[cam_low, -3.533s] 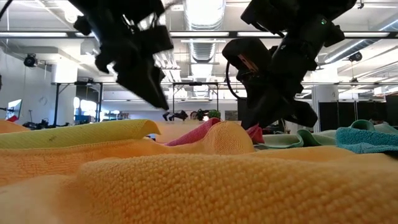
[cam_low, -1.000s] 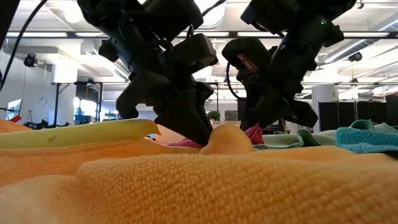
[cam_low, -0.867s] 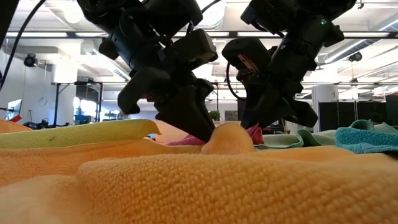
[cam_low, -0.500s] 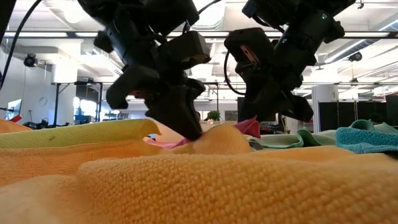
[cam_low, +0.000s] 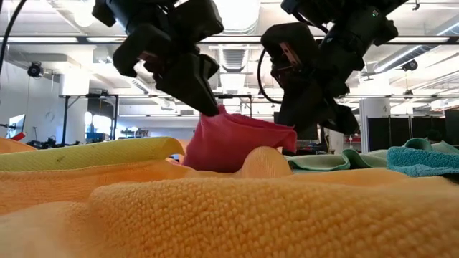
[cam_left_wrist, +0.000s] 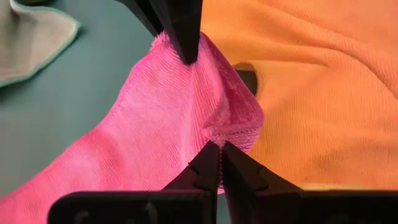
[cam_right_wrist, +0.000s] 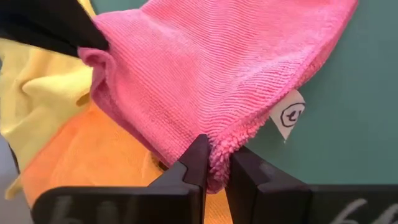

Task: Fold microfiber towels
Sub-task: Fold the pink towel

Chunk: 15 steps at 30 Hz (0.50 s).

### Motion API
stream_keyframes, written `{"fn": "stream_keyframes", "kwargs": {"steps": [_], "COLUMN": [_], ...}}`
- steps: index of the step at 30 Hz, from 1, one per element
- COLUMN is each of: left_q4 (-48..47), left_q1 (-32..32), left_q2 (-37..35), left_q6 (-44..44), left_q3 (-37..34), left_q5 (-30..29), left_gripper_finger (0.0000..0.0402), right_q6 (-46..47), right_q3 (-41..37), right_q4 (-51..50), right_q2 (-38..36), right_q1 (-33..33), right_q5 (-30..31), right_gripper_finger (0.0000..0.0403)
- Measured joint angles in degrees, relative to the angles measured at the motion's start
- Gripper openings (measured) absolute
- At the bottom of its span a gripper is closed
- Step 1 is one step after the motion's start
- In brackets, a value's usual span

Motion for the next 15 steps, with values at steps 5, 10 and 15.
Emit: {"fn": "stream_keyframes", "kwargs": {"steps": [5, 10, 15], "left_q4": [0.06, 0.01, 0.12], "left_q1": [-0.05, -0.07, -0.07], "left_q2": [-0.02, -0.02, -0.02], "left_q6": [-1.90, -3.37, -3.48], "left_q3": [-0.09, -0.03, 0.07], "left_q5": [-0.03, -0.03, -0.03], "left_gripper_finger": [0.0000, 0.0000, 0.0000], "right_q6": [-2.49, -4.08, -4.41], "right_q3": [0.00, 0.00, 0.00], "right_q4": [-0.36, -0.51, -0.61], "right_q2": [0.00, 0.00, 0.00], "right_q1": [0.00, 0.00, -0.11], "right_q5": [0.00, -0.05, -0.99], "right_gripper_finger": [0.0034, 0.0034, 0.0034]}}
